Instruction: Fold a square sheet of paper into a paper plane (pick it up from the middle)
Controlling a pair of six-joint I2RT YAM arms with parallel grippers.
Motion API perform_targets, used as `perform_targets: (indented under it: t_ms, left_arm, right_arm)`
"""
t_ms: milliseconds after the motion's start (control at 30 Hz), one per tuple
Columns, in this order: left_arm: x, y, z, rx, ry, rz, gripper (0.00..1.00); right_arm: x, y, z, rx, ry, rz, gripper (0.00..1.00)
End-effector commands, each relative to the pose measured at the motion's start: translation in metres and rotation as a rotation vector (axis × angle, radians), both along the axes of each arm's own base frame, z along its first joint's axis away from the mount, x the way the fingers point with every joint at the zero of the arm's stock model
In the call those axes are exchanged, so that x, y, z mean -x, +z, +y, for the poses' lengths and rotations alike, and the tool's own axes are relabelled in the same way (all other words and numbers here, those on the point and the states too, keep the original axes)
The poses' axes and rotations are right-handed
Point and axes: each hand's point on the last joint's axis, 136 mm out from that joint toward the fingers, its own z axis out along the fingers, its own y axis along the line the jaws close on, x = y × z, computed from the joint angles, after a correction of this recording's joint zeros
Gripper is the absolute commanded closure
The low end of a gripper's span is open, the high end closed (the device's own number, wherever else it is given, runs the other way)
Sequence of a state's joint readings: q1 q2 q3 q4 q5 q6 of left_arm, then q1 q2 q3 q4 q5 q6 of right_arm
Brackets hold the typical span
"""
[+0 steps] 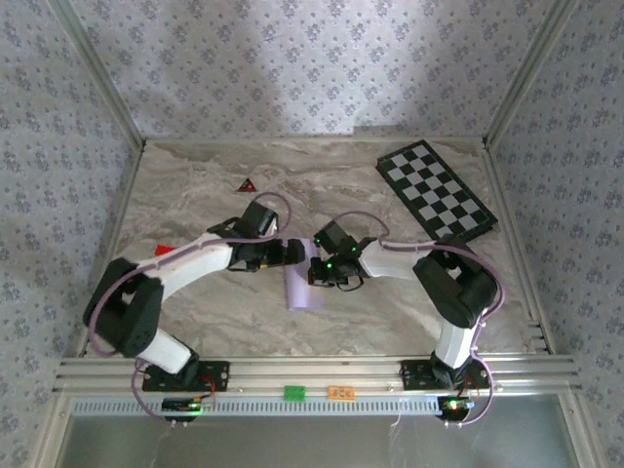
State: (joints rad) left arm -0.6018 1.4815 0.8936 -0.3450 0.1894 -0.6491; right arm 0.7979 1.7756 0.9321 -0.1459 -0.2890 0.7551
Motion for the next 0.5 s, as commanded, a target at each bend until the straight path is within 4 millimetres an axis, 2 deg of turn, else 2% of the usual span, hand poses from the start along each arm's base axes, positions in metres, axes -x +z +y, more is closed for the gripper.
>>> perform_targets:
  t_ms: [0,100,200,300,467]
  left_arm:
    - [-0.006,0.010,0.010,0.065,0.068,-0.081,0.00]
    - [0.004,0.012,0.010,0.130,0.072,-0.101,0.02]
    - [0.017,0.006,0.013,0.160,0.080,-0.060,0.14]
    - [0.025,0.001,0.004,0.220,0.045,-0.032,0.25]
    - [0.029,-0.009,-0.004,0.182,-0.032,0.005,0.28]
  right_arm:
    - [0.041,-0.044,-0.041,0.194,-0.125,0.137,0.99]
    - [0.047,-0.046,-0.045,0.186,-0.208,0.141,0.99]
    - [0.050,-0.048,-0.043,0.151,-0.252,0.133,0.99]
    - [0.051,-0.047,-0.039,0.130,-0.252,0.135,0.99]
    - [0.050,-0.047,-0.037,0.140,-0.233,0.139,0.99]
